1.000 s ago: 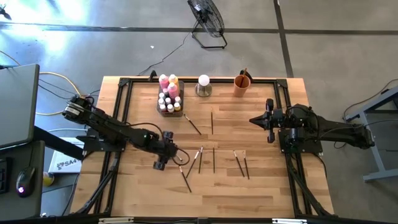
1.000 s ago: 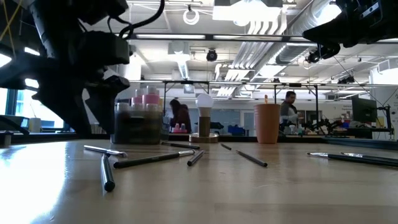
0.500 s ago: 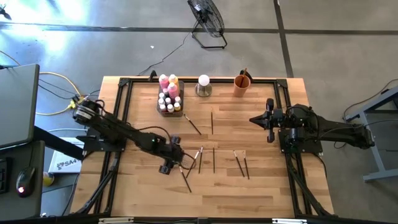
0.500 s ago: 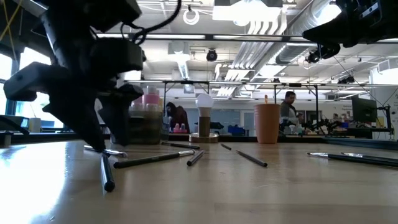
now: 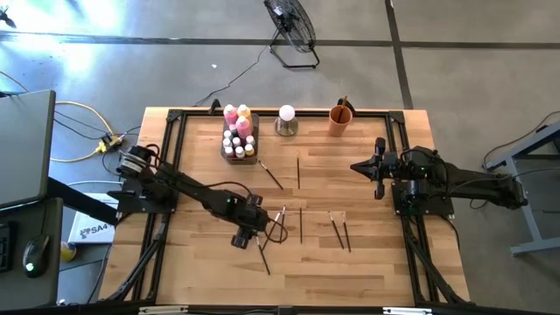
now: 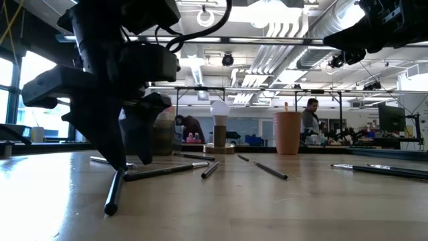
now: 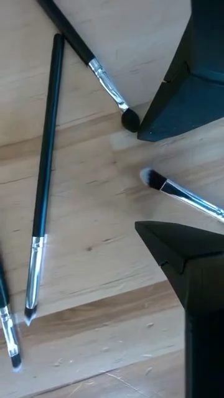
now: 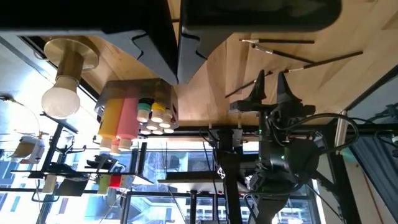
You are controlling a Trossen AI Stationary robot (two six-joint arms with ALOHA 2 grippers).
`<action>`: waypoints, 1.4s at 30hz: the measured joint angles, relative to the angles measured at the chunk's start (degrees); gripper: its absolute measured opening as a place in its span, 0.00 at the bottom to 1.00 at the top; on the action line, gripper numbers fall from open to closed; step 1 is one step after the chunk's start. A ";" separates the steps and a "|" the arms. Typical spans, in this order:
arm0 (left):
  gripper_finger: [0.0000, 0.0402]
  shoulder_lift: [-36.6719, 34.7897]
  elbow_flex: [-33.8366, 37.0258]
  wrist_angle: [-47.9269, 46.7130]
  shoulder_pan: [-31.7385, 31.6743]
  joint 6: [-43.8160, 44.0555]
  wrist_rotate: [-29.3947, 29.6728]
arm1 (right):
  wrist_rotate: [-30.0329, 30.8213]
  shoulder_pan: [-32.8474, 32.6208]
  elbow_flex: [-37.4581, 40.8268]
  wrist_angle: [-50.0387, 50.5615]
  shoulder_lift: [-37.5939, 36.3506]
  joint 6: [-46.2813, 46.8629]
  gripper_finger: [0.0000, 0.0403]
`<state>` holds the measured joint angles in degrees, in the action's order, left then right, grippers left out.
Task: Pick & Place Paint Supplies
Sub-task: Put the silver paintbrush into the orange cup
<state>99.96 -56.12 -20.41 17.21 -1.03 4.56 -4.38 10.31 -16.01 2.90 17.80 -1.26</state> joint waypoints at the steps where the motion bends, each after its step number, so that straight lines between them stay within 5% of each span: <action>1: 0.54 0.00 -0.02 -0.13 0.00 0.17 -0.06 | -0.01 -0.01 0.00 0.00 0.00 0.00 0.01; 19: 0.21 0.04 -0.07 -0.56 0.04 3.06 -1.67 | -0.02 -0.02 0.00 -0.07 0.00 -0.02 0.01; 42: 0.01 0.04 -0.07 -0.78 0.01 3.04 -2.36 | -0.07 -0.01 0.00 -0.07 0.00 -0.04 0.01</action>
<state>100.01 -56.18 -21.19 17.23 2.01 2.20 -4.45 10.29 -16.01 2.83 17.80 -1.30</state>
